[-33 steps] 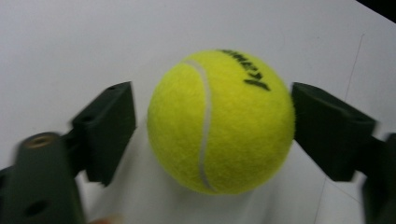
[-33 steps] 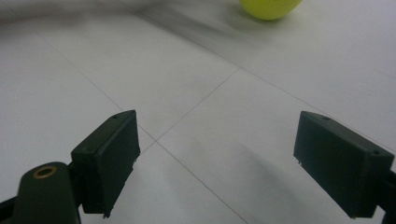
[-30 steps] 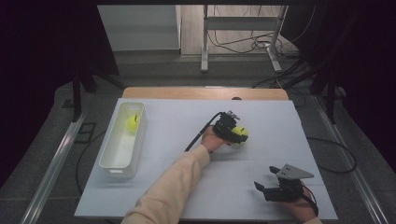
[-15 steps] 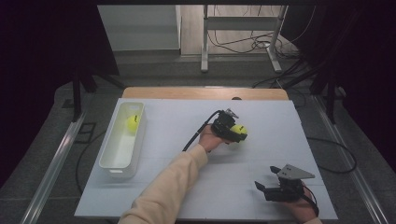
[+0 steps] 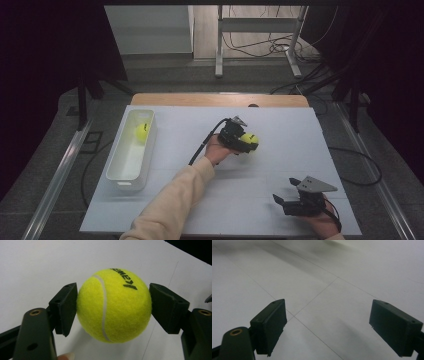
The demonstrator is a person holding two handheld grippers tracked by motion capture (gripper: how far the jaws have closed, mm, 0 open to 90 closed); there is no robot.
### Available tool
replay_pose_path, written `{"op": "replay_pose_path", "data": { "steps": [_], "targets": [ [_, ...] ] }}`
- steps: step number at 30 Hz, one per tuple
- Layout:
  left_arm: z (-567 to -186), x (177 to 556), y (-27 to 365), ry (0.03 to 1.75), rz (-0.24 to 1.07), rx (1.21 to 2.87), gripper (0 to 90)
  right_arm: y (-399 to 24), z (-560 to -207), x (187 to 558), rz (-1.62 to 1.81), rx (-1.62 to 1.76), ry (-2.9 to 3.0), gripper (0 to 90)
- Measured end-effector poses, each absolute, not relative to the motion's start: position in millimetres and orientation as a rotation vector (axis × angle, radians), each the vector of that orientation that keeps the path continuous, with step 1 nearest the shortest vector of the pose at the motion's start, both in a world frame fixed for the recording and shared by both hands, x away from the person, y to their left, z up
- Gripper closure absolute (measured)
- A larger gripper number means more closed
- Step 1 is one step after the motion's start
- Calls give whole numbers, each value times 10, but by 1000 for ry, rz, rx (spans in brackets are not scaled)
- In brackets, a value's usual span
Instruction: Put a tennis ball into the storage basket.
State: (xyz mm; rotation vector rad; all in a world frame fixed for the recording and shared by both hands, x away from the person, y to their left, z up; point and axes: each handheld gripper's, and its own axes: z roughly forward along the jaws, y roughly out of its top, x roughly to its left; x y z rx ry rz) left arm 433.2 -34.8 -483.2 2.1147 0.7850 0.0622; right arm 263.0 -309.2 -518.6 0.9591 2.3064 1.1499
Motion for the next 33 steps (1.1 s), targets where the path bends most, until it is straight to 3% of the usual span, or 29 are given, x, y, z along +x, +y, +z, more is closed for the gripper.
{"op": "replay_pose_path", "data": {
  "steps": [33],
  "targets": [
    [-4615,4089,31,799,98,2078,268,-3082,-5188,2652,1147,961,2300,145]
  ]
}}
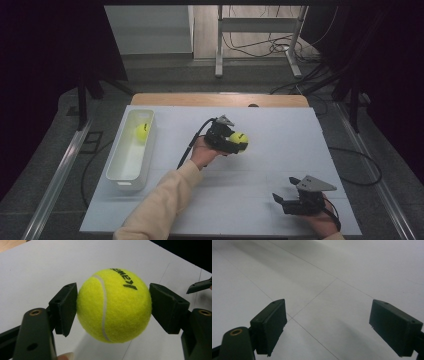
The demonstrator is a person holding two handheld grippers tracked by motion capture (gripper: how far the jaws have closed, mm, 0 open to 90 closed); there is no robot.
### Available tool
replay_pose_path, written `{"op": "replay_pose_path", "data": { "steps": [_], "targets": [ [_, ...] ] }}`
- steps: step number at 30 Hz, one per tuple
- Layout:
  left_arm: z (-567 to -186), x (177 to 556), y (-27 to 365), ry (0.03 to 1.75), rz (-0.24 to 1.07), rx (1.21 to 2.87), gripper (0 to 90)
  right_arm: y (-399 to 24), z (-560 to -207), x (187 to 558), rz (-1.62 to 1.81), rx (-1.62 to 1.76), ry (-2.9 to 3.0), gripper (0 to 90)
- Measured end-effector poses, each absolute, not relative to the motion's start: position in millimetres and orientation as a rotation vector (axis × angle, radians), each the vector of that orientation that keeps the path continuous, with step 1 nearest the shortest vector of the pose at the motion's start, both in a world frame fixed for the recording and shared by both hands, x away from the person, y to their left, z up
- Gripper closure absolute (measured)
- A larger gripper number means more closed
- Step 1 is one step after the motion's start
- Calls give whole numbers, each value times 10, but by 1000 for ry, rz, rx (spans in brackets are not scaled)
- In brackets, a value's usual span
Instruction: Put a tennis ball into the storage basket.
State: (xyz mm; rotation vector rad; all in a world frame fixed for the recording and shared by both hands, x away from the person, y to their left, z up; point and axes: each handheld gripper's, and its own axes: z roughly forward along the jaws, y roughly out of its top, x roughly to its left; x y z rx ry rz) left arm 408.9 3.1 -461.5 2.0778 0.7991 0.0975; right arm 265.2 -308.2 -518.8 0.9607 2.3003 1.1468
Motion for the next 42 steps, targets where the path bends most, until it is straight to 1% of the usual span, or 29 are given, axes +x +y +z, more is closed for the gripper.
{"op": "replay_pose_path", "data": {
  "steps": [22,42],
  "targets": [
    [-4553,3959,235,812,108,2048,268,-3081,-5194,2655,1137,964,2304,146],
    [-4476,3838,462,831,156,2030,267,-3081,-5197,2657,1131,958,2309,147]
  ]
}}
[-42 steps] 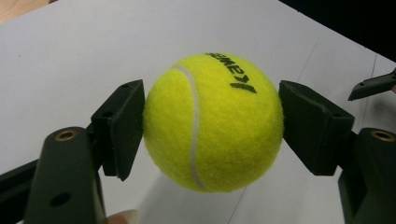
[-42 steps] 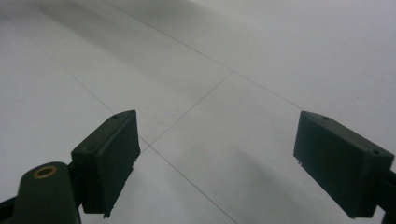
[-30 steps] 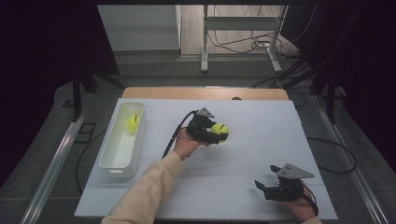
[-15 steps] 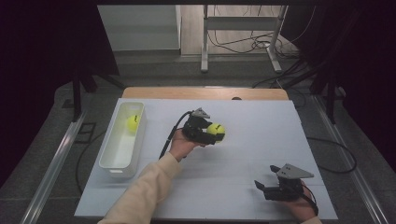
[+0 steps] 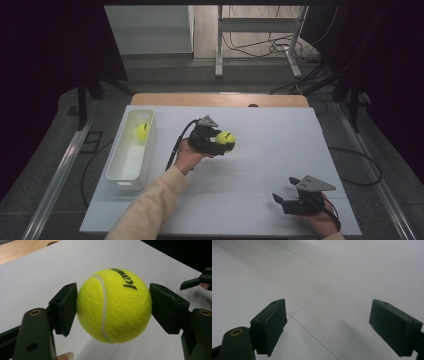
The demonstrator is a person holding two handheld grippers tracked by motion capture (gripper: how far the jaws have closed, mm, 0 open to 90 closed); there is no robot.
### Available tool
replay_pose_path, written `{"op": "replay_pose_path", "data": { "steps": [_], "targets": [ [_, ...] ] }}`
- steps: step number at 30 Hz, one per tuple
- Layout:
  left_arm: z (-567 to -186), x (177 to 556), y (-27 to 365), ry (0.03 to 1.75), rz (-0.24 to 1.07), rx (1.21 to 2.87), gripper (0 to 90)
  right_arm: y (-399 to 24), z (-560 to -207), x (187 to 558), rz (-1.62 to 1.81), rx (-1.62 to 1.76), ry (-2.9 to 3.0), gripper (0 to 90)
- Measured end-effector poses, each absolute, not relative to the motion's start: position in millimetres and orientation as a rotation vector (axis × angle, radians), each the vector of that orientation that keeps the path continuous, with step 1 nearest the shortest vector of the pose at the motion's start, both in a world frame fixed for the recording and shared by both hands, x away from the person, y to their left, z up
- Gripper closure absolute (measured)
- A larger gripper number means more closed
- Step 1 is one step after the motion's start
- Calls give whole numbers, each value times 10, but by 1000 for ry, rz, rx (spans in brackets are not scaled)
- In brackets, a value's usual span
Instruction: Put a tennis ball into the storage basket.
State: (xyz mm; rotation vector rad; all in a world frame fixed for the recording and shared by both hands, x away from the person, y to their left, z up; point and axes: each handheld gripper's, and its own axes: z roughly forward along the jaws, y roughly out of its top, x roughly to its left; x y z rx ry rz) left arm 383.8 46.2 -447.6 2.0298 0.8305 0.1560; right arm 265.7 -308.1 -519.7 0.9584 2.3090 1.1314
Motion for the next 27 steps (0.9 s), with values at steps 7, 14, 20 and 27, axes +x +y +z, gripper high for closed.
{"op": "replay_pose_path", "data": {
  "steps": [7,14,20,27],
  "targets": [
    [-4479,3804,574,848,167,2019,267,-3073,-5196,2654,1120,958,2307,148],
    [-4469,3787,697,868,185,2006,267,-3071,-5197,2655,1120,958,2307,148],
    [-4457,3761,770,876,193,1995,267,-3067,-5201,2659,1125,957,2309,148],
    [-4456,3732,808,877,194,1989,267,-3067,-5203,2659,1120,958,2310,148]
  ]
}}
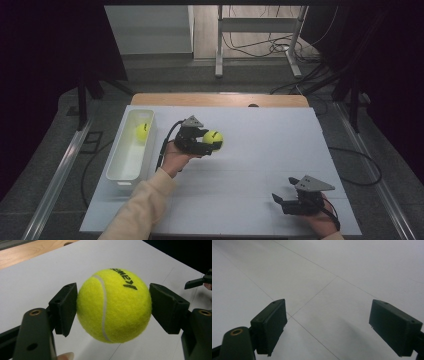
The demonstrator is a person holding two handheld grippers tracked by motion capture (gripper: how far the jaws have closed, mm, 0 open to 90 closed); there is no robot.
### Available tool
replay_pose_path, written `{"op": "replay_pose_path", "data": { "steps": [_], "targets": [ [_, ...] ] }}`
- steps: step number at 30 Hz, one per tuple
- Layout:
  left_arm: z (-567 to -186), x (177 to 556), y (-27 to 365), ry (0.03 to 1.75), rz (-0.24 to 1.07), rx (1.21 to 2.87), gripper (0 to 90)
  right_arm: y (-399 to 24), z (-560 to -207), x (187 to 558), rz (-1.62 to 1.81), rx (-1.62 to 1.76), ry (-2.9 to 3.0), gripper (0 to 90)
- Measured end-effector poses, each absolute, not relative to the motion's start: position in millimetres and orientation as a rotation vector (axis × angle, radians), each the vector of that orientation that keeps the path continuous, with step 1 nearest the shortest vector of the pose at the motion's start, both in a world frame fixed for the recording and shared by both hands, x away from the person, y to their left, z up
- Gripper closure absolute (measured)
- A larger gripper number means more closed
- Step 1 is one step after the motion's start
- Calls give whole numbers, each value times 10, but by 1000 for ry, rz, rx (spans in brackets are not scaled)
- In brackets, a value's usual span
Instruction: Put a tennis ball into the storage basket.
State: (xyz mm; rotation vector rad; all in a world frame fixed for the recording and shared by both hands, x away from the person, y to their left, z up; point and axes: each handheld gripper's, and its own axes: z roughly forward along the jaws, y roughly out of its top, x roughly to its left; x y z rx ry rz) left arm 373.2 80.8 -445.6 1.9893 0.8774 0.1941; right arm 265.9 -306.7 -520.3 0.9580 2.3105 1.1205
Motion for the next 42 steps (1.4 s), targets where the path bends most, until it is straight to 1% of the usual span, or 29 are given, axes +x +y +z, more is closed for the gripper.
{"op": "replay_pose_path", "data": {
  "steps": [22,42],
  "targets": [
    [-4369,3646,1019,891,225,1962,267,-3072,-5208,2661,1115,971,2306,148],
    [-4236,3538,1303,915,254,1902,267,-3077,-5206,2677,1118,979,2295,148]
  ]
}}
